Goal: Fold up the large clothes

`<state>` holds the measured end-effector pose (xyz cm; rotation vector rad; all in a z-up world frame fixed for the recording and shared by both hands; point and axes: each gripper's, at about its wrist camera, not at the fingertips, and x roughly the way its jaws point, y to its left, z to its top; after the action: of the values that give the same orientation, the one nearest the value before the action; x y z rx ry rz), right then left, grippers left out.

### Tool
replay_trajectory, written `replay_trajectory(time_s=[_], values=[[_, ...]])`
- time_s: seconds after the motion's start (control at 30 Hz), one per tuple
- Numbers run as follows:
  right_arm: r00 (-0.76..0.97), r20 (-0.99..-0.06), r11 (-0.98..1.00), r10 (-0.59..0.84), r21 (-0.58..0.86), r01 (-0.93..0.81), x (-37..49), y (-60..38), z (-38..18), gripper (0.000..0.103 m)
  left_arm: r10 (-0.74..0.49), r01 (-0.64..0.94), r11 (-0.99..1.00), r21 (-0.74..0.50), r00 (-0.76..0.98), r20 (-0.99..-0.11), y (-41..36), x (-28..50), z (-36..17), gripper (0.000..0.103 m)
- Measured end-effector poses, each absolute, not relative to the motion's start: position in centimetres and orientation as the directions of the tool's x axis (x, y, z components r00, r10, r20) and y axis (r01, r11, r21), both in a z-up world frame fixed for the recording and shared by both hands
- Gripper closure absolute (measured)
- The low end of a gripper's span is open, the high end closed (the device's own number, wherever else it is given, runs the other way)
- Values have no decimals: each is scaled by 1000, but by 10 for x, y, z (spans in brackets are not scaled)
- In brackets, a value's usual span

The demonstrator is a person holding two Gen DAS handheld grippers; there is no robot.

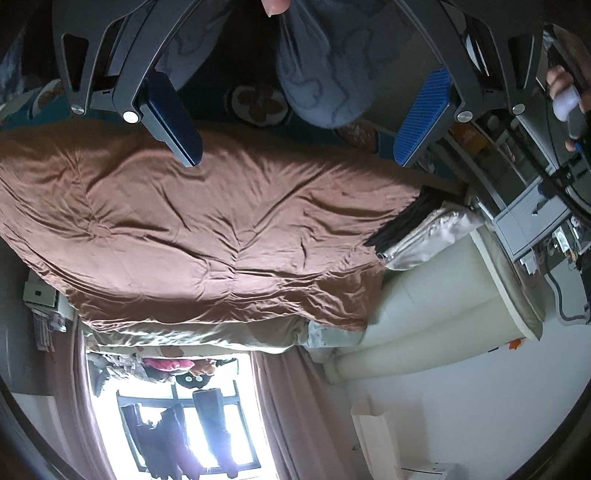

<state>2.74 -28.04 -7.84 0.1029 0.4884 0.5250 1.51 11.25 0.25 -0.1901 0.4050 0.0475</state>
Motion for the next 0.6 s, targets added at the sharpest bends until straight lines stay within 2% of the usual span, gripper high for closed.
replay_trajectory(time_s=[0.23, 0.6], values=[[768, -412, 872, 490, 229, -433, 17, -300, -83, 0, -14, -44, 988, -146, 928, -372, 99, -1, 3, 0], [783, -392, 875, 483, 233, -423, 5, -302, -88, 0, -46, -19, 987, -158, 916, -399, 82, 7, -2, 0]])
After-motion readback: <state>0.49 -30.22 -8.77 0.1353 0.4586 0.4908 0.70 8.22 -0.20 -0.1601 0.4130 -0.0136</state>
